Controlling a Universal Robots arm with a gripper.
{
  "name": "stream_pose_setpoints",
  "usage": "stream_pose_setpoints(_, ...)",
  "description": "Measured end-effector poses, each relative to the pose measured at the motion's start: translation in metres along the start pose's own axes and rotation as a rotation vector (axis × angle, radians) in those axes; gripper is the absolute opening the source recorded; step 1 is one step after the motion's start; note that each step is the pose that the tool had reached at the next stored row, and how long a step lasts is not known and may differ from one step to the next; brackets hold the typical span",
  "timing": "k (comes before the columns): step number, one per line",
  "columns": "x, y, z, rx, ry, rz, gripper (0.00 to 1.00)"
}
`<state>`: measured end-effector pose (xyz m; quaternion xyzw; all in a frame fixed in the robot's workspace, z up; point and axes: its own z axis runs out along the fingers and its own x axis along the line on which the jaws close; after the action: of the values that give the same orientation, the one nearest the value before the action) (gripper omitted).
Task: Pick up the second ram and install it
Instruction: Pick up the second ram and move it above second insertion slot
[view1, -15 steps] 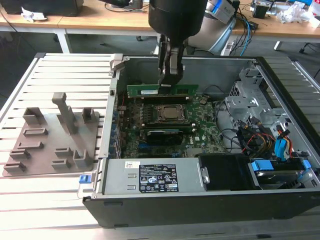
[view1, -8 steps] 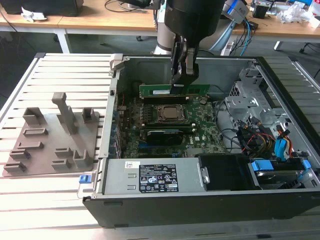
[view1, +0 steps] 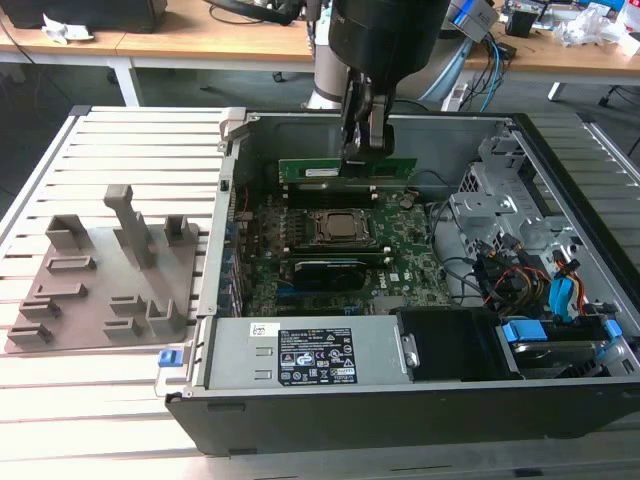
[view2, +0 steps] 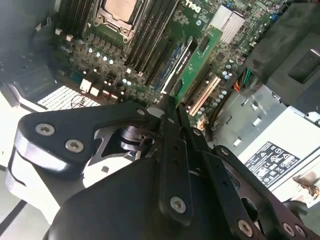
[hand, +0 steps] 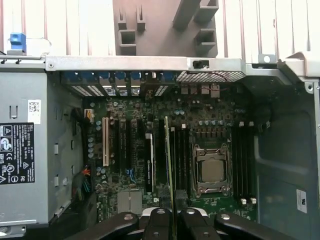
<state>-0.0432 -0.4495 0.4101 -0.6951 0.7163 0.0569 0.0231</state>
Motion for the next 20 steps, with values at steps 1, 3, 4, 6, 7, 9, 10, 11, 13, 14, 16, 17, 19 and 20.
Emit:
stream_pose_setpoints(1,-0.0003,-0.0002,0.0002,-0.0001,0.0,0.0,0.14)
stream_pose_setpoints(3,-0.0023,-0.0021,0.0028,-0.001,0.0002,0.0,0.14)
stream_pose_setpoints(4,-0.0041,-0.0041,0.005,-0.0019,0.0001,0.0,0.14)
stream_pose_setpoints(6,-0.0058,-0.0072,0.0077,-0.0031,0.0002,0.0,0.14)
stream_pose_setpoints(7,-0.0062,-0.0085,0.0086,-0.0035,0.0001,0.0,0.14)
stream_pose_setpoints(9,-0.0075,-0.0155,0.0115,-0.0047,0.0002,0.001,0.14)
stream_pose_setpoints(10,-0.0078,-0.0192,0.0139,-0.0053,0.0001,0.001,0.14)
stream_pose_setpoints(11,-0.008,-0.0214,0.0156,-0.0058,0.0003,0.001,0.14)
stream_pose_setpoints(13,-0.0078,-0.0245,0.0188,-0.0063,0.0002,0.001,0.14)
stream_pose_setpoints(14,-0.0077,-0.0261,0.0206,-0.0065,0.0002,0.001,0.14)
stream_pose_setpoints(16,-0.0075,-0.0287,0.0236,-0.0067,0.0002,0.001,0.14)
stream_pose_setpoints(17,-0.0074,-0.03,0.0249,-0.0068,0.0003,0.001,0.14)
stream_pose_setpoints(19,-0.0073,-0.0318,0.0269,-0.0069,0.0003,0.001,0.14)
stream_pose_setpoints(20,-0.0073,-0.0342,0.0295,-0.0072,0.0003,0.001,0.14)
